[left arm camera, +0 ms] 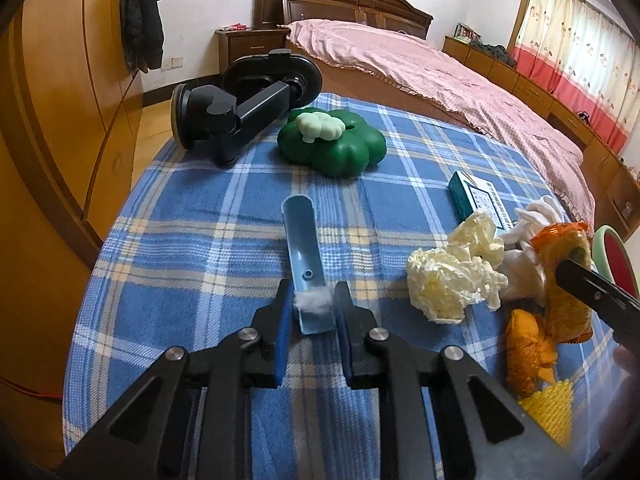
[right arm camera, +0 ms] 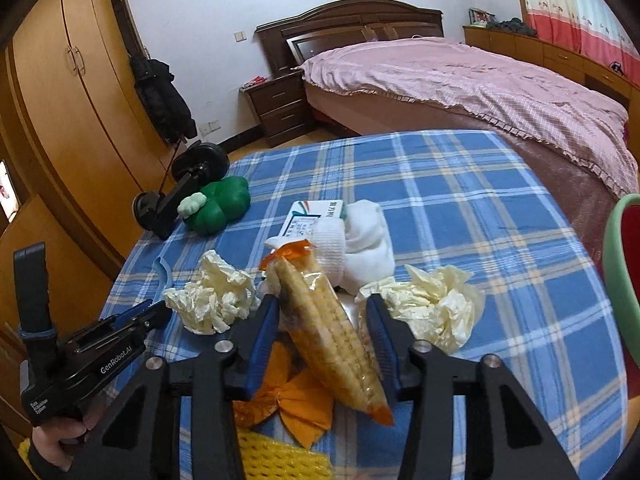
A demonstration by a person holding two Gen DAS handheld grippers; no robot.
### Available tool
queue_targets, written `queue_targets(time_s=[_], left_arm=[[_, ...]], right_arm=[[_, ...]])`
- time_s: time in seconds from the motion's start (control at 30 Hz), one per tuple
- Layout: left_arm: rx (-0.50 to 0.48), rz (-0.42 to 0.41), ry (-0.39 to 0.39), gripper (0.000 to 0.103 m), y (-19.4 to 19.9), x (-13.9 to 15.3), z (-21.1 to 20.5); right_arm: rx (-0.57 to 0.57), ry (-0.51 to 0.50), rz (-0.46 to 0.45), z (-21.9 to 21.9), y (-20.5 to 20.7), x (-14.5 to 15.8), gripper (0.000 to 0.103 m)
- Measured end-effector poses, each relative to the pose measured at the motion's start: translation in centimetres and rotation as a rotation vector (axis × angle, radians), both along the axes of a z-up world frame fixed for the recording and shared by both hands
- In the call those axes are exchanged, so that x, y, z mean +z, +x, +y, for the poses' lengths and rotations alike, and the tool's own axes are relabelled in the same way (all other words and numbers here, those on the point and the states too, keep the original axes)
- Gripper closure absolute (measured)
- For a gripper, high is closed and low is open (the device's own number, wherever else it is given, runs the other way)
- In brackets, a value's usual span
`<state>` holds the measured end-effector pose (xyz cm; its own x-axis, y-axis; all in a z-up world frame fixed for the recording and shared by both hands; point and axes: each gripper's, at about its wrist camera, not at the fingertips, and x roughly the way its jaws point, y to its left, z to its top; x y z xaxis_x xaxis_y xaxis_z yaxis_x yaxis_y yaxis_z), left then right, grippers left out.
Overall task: Collect trash
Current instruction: 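Carry the scoop and corn bag over the red bucket and open both tools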
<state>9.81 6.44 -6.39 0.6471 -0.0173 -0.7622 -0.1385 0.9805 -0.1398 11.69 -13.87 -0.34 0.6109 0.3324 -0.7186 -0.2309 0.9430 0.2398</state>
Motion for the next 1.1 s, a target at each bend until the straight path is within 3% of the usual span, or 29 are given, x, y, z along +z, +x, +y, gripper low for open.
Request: queue_targets(time_s=[0.4, 0.77, 1.1], left_arm=[[-0.015, -0.058, -0.019, 0.083, -1.6, 2.0, 0.1], [-0.072, -0.151, -0.033, 0.083, -3.7, 6.2, -1.7], [-0.197, -0.206, -0.057, 0.083, -4.8, 9.5, -5.5]], right_arm=[[-0.015, 0.051, -0.036, 0.0, -1.5, 1.1, 0.076], [-0.043, 0.117, -0.148, -1.5, -4.7, 5.3, 0.077], [-0.121, 0.185, -0.214, -5.2, -7.6, 8.3, 0.077]])
